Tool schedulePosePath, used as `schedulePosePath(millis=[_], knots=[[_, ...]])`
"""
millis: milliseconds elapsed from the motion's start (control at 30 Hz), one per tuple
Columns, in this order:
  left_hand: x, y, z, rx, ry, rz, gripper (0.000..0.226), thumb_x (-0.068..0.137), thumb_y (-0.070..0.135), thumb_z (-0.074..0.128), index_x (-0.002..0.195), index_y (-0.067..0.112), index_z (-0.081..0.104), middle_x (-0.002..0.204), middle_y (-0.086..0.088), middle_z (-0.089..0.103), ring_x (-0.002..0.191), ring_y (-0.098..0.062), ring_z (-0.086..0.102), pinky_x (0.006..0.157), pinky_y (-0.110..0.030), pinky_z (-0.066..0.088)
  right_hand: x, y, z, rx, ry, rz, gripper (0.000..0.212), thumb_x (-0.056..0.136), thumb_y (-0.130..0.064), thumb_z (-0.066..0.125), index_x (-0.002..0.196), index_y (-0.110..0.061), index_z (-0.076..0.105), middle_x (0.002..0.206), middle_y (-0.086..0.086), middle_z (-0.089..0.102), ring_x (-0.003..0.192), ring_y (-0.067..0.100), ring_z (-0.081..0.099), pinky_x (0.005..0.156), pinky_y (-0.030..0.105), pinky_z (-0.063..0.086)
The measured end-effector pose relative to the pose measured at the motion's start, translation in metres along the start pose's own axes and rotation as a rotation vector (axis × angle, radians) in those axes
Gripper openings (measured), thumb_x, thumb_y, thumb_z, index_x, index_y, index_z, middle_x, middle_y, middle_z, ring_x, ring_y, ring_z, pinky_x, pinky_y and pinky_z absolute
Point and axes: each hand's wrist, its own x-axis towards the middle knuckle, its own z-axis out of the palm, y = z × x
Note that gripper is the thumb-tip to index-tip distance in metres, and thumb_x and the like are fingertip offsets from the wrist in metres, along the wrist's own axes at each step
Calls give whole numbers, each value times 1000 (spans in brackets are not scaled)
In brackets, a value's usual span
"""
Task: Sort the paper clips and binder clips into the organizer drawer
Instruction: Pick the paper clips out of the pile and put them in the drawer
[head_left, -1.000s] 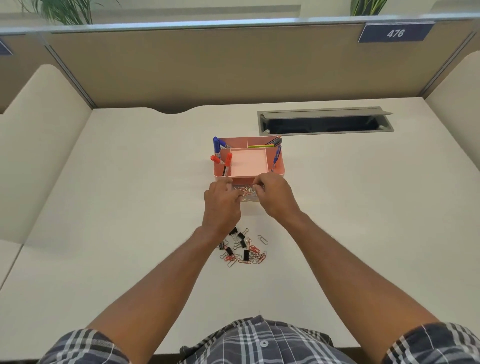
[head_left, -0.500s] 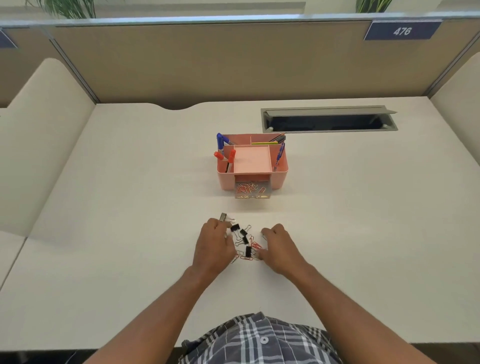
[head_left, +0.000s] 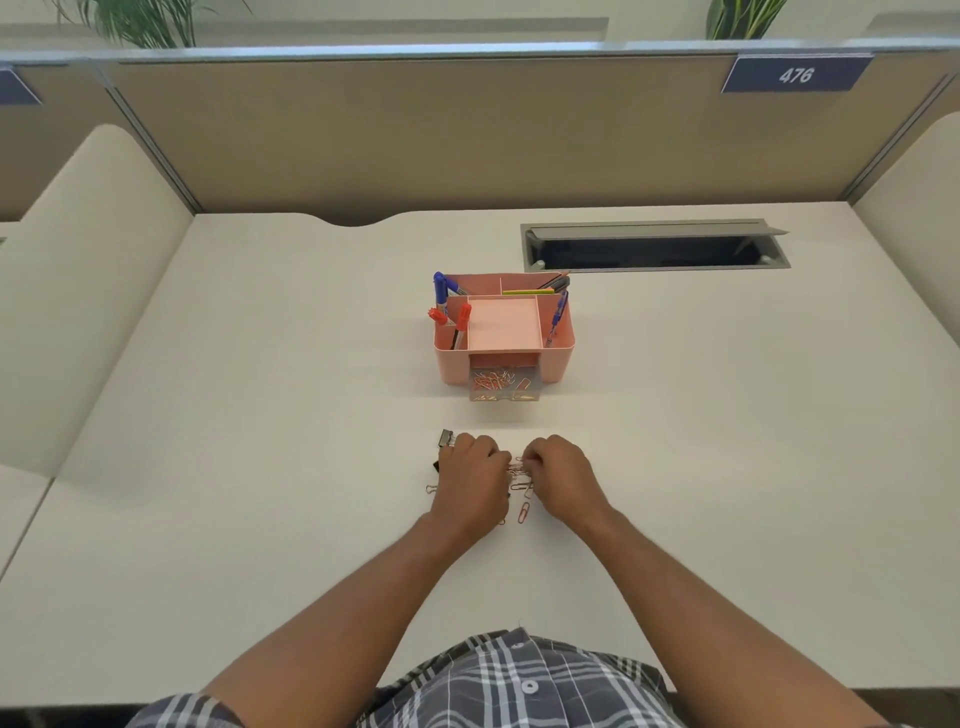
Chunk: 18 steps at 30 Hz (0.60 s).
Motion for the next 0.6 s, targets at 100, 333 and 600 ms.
schedulePosePath(millis=[100, 333, 600], knots=[[8, 0, -5, 52, -77, -38, 12, 69, 14, 61, 75, 19, 70, 81, 2, 60, 83, -28, 52, 83, -43, 41, 3, 5, -8, 58, 40, 65, 17, 91, -12, 54, 95, -13, 71, 96, 4, 68, 92, 23, 61, 75, 30, 46], [8, 0, -15, 14, -66, -83, 20, 87, 23, 52, 98, 22, 67, 95, 4, 64, 100, -26, 49, 75, -35, 27, 0, 10, -6, 27, 18, 49, 20, 93, -17, 52, 99, -15, 71, 99, 3, 69, 92, 22, 62, 72, 27, 44], [23, -4, -20, 148, -162, -83, 22, 91, 38, 58, 98, 19, 68, 99, -1, 61, 104, -28, 49, 79, -38, 32, -7, 1, 11, -108, 3, -99, 17, 91, -17, 54, 104, -17, 65, 98, 4, 59, 96, 25, 51, 75, 41, 50]])
